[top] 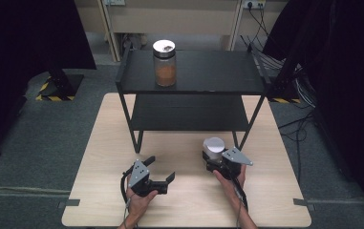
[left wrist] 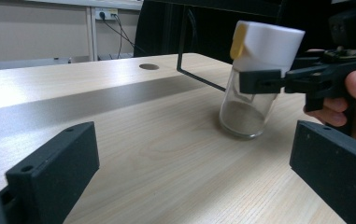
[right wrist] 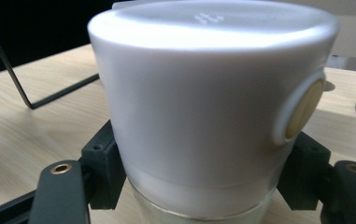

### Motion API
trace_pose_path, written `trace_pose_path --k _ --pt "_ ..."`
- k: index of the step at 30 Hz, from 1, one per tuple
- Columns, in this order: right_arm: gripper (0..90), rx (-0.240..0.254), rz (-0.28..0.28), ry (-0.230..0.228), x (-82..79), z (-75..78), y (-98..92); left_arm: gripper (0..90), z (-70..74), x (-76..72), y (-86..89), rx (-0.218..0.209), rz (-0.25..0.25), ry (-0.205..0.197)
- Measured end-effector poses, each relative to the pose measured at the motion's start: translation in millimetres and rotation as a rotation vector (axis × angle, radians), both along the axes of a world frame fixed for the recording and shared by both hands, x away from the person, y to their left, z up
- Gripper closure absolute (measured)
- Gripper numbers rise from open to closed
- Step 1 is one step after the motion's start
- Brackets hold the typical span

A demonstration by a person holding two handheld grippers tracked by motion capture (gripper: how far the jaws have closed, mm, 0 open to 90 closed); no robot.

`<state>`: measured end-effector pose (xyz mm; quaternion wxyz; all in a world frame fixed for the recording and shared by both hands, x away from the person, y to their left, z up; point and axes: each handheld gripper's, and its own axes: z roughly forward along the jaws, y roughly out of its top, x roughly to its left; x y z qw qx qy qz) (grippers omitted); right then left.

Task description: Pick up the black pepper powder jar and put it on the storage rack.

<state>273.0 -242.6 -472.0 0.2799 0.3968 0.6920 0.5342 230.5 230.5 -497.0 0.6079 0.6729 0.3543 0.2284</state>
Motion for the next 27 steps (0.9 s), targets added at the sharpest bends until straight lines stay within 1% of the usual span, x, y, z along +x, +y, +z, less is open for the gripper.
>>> trace_pose_path --k 7,9,13,20,24,27 --pt "30.4 0.005 0.013 -0.007 -6.5 5.6 -9.0 0.8 -0.2 0.3 0.2 -0.002 0.0 0.002" --pt "30.4 -0.003 0.026 -0.012 -8.7 9.8 -10.6 0.8 -0.2 0.3 0.3 -0.002 0.0 0.002" --pt "30.4 -0.002 0.051 -0.025 -14.9 17.1 -13.4 0.7 -0.1 0.7 0.5 -0.003 -0.001 0.005" --pt "30.4 -0.003 0.108 -0.037 -24.1 35.7 -15.7 0.8 -0.2 1.2 0.5 -0.004 -0.004 0.008" --pt "30.4 -0.008 0.131 -0.036 -26.4 46.2 -14.7 0.8 -0.2 1.0 0.4 -0.004 -0.003 0.008" --pt "30.4 -0.005 0.143 -0.043 -27.6 50.3 -14.1 0.8 -0.1 1.2 0.5 -0.004 -0.004 0.009"
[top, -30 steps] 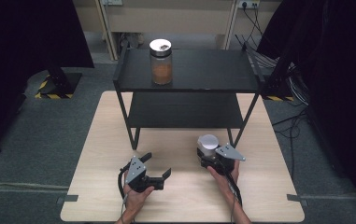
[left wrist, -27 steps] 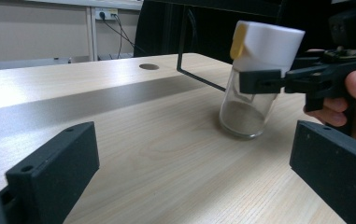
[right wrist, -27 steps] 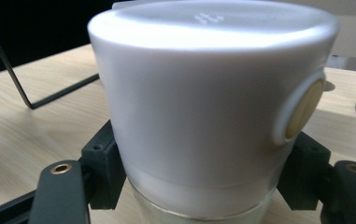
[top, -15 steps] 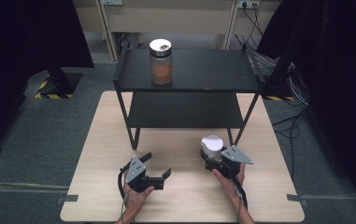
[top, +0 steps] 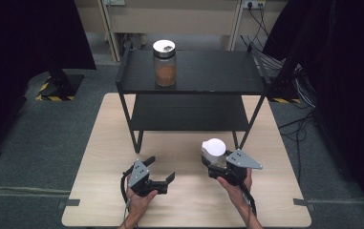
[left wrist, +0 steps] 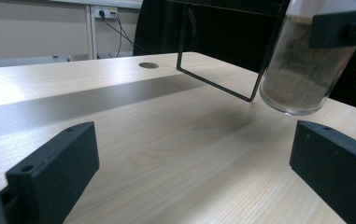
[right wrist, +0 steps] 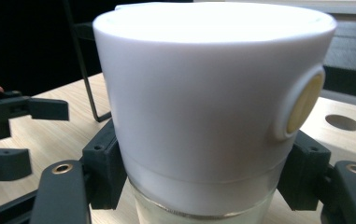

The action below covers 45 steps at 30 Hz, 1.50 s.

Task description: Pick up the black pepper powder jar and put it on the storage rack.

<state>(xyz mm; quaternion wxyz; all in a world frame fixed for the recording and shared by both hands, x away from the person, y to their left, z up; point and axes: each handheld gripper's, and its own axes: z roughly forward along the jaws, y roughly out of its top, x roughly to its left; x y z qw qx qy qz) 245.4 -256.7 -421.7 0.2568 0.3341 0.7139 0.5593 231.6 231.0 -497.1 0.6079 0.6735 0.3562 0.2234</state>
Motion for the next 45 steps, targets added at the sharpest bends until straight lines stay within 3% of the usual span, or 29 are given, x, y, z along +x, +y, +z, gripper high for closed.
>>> trace_pose_path --k 35,45 --pt "30.6 0.041 0.052 -0.027 -1.8 35.0 -5.3 1.1 0.4 0.0 -0.9 0.005 -0.002 0.001" --pt "30.6 0.051 0.069 -0.018 1.0 60.4 -10.0 1.1 0.2 0.3 -0.6 0.003 -0.002 0.003"
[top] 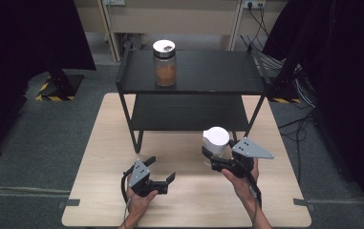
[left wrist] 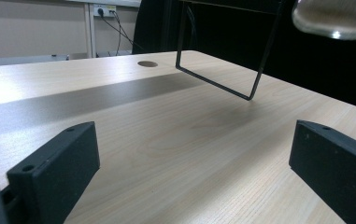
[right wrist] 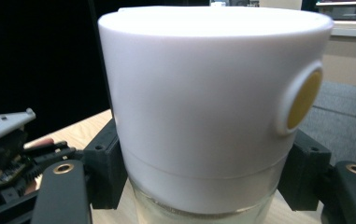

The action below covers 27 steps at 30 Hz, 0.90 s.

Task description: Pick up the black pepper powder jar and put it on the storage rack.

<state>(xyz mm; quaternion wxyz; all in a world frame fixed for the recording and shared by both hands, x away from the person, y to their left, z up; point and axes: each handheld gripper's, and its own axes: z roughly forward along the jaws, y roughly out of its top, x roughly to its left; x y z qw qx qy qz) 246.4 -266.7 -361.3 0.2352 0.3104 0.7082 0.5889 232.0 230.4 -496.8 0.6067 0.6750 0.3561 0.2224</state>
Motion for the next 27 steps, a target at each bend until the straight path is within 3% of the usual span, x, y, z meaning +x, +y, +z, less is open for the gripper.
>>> trace_pose_path --k 13,27 --pt "30.6 0.013 0.04 0.0 8.6 46.1 0.2 1.1 0.2 0.5 0.0 0.001 -0.002 0.003" --pt "30.7 -0.012 0.07 -0.012 20.7 103.8 13.5 1.1 0.2 0.4 0.1 0.0 -0.001 0.004"
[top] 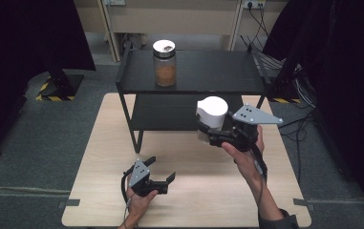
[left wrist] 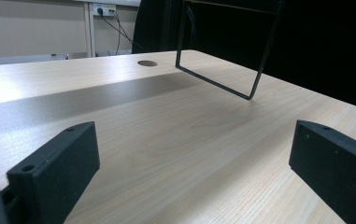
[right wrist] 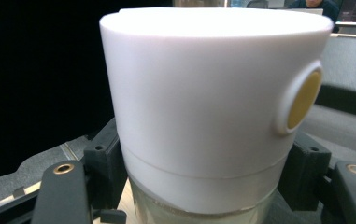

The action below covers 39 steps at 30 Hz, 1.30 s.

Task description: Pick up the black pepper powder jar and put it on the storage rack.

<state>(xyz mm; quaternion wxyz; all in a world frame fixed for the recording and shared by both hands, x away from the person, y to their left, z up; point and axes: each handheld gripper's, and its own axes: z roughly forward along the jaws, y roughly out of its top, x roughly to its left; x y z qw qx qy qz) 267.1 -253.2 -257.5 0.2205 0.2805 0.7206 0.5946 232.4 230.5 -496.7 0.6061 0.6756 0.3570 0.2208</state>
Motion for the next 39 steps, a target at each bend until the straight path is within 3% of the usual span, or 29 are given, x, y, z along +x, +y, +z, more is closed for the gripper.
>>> trace_pose_path --k 19,27,39 --pt "30.7 0.021 0.006 0.03 26.1 57.0 13.9 1.1 0.2 0.2 -0.5 0.002 -0.002 0.0" --pt "30.8 0.013 -0.029 0.037 36.6 76.6 19.5 1.1 0.2 0.2 -0.7 0.004 -0.002 0.0" --pt "30.7 0.01 -0.085 0.036 52.3 93.4 34.0 1.1 0.5 0.5 -0.5 0.005 -0.005 0.0"
